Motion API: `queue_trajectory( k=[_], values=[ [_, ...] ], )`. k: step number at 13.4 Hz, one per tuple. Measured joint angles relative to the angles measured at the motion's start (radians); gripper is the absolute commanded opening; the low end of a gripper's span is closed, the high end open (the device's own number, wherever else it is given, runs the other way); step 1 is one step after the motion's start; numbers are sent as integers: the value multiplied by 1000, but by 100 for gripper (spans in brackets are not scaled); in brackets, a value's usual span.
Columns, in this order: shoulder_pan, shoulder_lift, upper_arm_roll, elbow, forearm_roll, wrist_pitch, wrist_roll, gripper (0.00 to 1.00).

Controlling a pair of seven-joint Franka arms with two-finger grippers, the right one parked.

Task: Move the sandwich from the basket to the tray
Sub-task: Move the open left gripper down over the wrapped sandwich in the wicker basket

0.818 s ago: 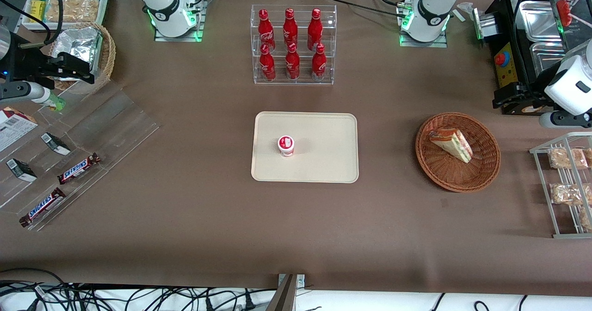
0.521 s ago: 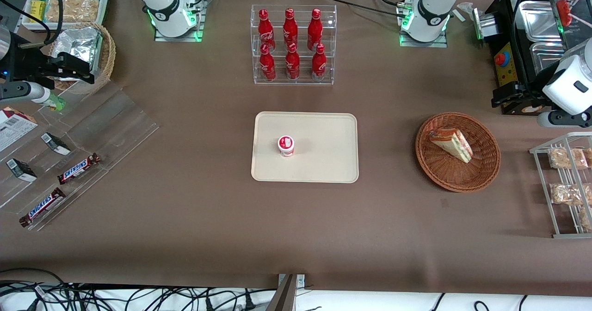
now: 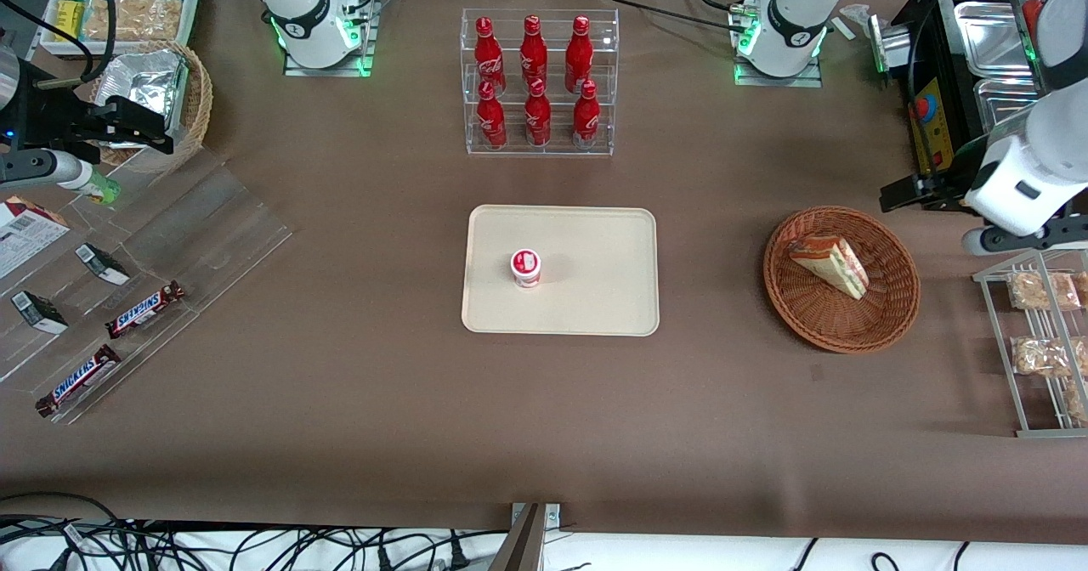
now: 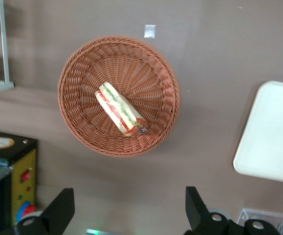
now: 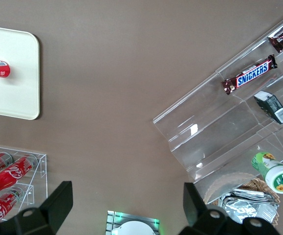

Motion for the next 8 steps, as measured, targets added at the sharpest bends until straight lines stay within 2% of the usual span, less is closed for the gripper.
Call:
queue_trajectory(
  k=[3,8],
  values=[
    [1,-22,0,-173,22,209,-179,100],
    [23,-80,3,-454,46,502,-353,100]
  ],
)
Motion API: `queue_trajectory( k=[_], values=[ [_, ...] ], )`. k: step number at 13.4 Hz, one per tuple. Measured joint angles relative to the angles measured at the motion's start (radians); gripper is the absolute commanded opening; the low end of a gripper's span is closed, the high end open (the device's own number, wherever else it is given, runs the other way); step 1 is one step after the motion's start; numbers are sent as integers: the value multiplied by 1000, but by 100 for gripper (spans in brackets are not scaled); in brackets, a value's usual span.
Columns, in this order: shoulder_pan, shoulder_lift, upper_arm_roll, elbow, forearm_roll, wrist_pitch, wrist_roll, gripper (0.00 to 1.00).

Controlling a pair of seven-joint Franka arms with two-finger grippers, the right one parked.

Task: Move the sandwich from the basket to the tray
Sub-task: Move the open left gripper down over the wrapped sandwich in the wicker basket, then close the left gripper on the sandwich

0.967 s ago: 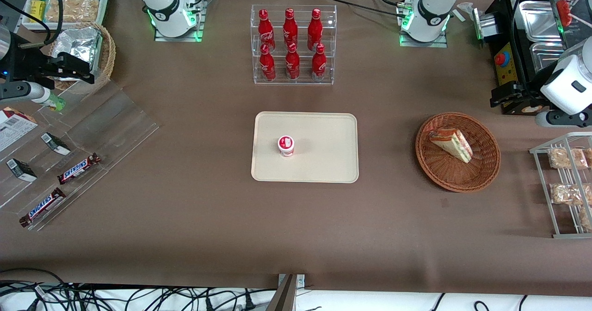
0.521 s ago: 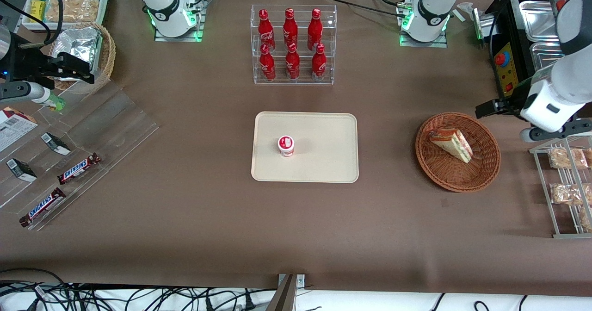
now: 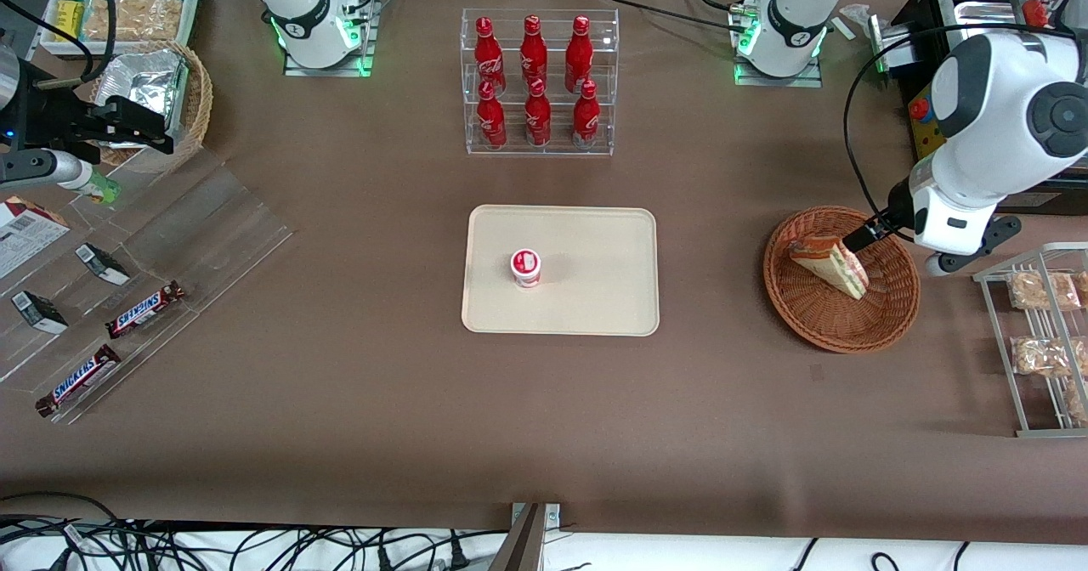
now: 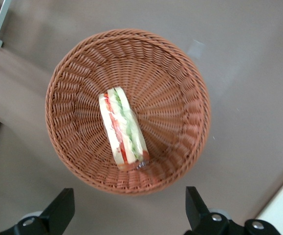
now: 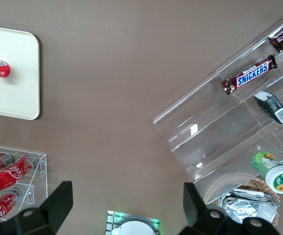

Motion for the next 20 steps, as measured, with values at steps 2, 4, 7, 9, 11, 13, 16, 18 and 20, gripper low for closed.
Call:
queue_trajectory(
  k=[2,4,7,9,11,13,16,18,20],
  values=[
    [13,-3,0,-94,44,134,-81,100],
    [23,-3,0,-180,70,254,-140,100],
    [33,3,0,-271,126,393,-227,100],
    [34,23,0,-307,139,472,-268,100],
    [34,52,0,-321,143,523,-288,100],
    [35,81,0,-324,160,554,-306,100],
    [51,125,1,-325,176,617,-322,100],
    [57,148,1,-325,176,635,-323,51],
    [58,158,1,-325,176,638,-324,0]
  ],
)
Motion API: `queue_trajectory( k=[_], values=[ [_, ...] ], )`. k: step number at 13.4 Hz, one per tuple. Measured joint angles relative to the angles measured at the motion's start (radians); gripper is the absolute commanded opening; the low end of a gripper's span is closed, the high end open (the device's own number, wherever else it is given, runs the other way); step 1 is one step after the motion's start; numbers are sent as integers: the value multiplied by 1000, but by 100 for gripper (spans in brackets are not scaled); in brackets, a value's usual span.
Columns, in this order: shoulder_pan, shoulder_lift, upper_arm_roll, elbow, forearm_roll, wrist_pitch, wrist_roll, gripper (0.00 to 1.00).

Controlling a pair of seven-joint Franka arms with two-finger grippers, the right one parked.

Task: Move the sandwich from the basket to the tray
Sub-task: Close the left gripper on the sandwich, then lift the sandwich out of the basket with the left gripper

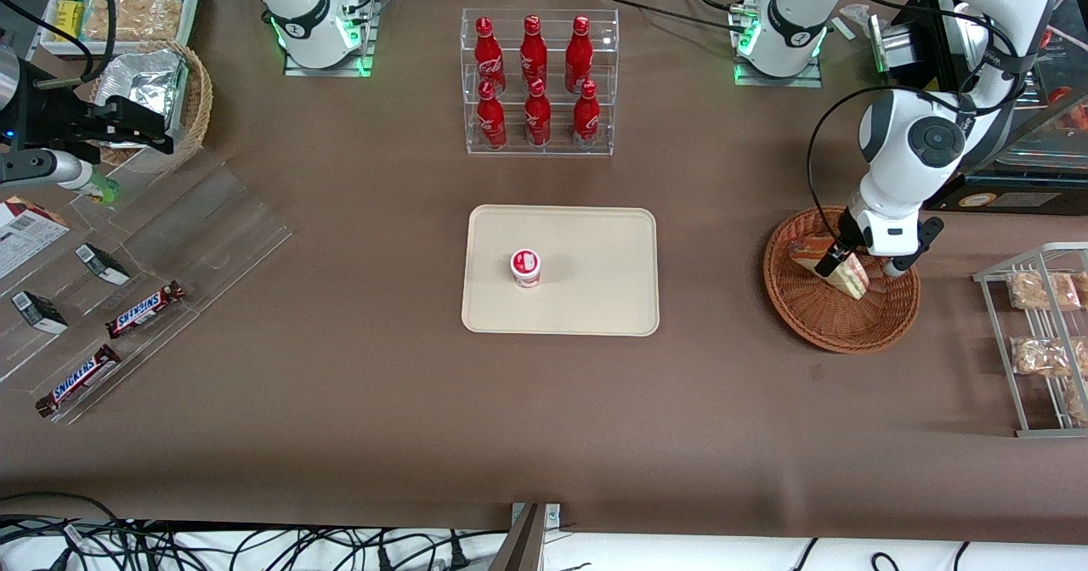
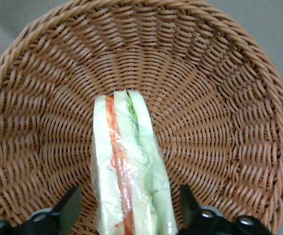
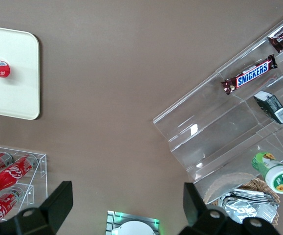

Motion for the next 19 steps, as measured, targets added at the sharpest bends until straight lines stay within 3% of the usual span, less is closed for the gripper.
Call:
queue_trajectory(
  k=[9,13,19],
  values=[
    [0,-4,3,17,1,-12,2,0],
    [-3,-43,-4,182,2,-326,89,0],
    [-12,-59,-42,522,-81,-768,374,0]
  ],
)
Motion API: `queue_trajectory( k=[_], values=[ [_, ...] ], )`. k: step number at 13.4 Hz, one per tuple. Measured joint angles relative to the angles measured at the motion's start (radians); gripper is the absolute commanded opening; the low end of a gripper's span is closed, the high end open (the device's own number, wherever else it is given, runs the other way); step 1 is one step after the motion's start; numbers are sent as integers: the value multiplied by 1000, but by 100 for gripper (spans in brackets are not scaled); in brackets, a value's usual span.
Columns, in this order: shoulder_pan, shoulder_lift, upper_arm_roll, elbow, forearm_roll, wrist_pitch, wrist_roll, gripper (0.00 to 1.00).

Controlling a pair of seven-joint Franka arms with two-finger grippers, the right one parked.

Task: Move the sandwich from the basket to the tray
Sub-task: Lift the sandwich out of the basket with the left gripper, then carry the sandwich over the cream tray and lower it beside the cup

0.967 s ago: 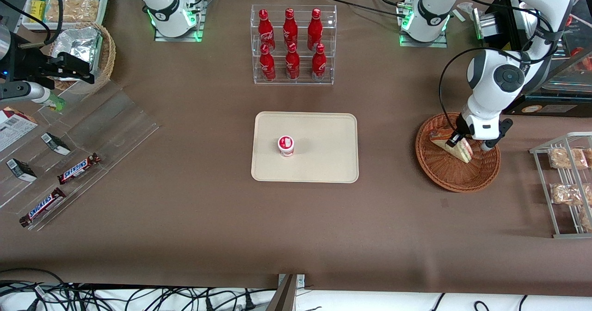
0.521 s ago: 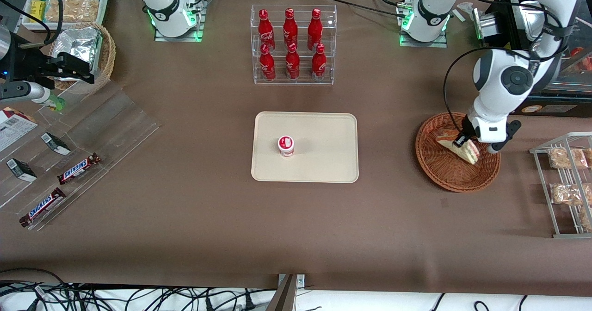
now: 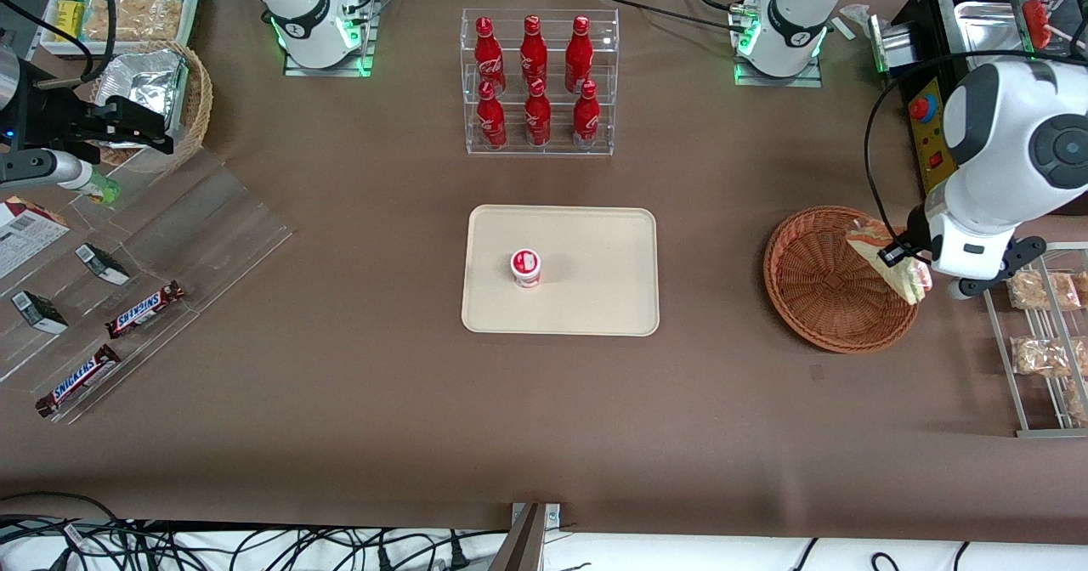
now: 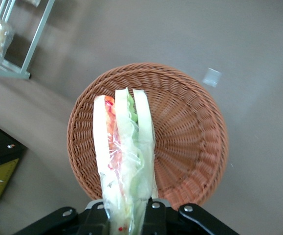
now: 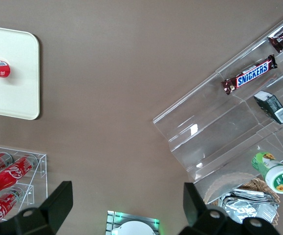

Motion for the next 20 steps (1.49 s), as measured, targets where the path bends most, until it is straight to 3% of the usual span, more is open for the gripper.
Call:
queue_trajectory(
  k=[4,13,20],
  values=[
    [-3,0,-55,80,-42,-96,123,0],
    [-56,54,-331,109,-123,-82,228,0],
    [-192,188,-343,106,-123,81,160,0]
  ],
)
